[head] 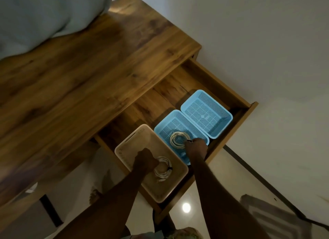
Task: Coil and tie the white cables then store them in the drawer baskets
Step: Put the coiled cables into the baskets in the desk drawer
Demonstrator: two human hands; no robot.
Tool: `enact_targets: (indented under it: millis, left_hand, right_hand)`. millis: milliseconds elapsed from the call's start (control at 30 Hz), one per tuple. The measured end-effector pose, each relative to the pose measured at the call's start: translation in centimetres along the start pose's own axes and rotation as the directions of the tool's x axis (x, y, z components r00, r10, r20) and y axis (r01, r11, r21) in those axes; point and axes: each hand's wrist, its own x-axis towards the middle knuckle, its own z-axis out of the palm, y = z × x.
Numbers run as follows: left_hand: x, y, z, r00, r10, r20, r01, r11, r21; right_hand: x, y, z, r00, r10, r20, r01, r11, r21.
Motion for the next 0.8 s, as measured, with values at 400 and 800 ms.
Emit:
enact_targets:
  millis: [400,800]
  left_hand:
    - [-3.8,1.0,-12.1,0.975,0.065,-0.212,-0.134,0.935,-0.327]
    - [-8.6,-8.9,-26.4,0.792,0.050,-0.609,-0.326,0.878,-0.352]
  right_hand:
    - [-4.6,-8.8,1.9,0.914,-0.406,0.013,0.405,0.908,-0.105]
    - [-16.0,-21.1,12.8,0.542,-0.769,0.338,0.814,0.580,0.016]
